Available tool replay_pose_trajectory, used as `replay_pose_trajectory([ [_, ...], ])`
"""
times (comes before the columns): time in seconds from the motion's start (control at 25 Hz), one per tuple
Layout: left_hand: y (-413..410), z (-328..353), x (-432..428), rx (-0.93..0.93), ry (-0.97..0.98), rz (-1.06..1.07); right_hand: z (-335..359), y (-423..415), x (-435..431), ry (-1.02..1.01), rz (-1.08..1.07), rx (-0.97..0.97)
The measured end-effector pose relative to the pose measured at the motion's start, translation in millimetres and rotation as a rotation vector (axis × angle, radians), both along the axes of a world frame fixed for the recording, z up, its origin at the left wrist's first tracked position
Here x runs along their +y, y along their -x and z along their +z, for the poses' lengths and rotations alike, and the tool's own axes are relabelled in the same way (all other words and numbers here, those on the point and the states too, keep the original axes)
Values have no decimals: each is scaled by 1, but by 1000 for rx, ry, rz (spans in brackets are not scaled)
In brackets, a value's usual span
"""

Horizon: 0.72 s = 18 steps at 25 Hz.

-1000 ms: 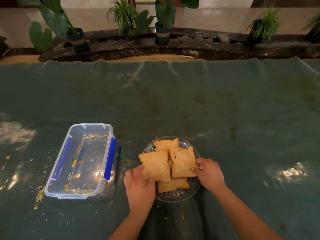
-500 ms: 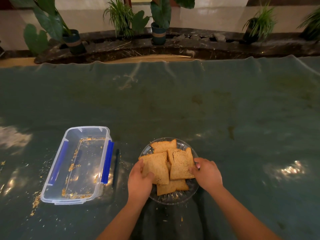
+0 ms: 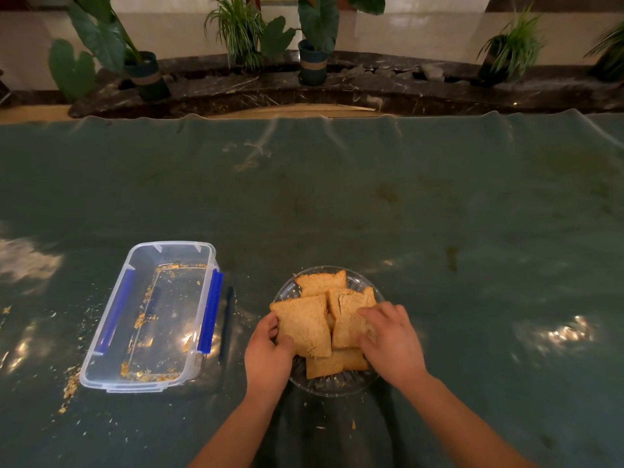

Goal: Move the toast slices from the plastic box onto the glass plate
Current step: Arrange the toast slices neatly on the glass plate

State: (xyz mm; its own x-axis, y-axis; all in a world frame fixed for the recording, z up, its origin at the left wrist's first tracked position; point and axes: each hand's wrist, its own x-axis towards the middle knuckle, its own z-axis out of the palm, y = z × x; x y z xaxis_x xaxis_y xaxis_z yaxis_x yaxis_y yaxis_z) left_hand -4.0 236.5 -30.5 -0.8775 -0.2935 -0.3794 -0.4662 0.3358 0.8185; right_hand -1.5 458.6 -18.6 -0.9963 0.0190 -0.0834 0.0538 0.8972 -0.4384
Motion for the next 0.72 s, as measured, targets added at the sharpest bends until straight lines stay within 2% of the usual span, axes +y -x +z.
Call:
replay_pose_trajectory([
  [0.16,-3,2,-1,-11,79,-131,-5,-10,-17,-107,254,13],
  [0.36,-12,-3,2,42,358,-364,-10,-8,-22,-187,257,46],
  [0.48,-12,-6,3,73,437,-379,-9,-5,-21,-175,256,48],
  [0.72,-11,-11,3,97,443,-345,-9,-7,-11,-180,346,153],
])
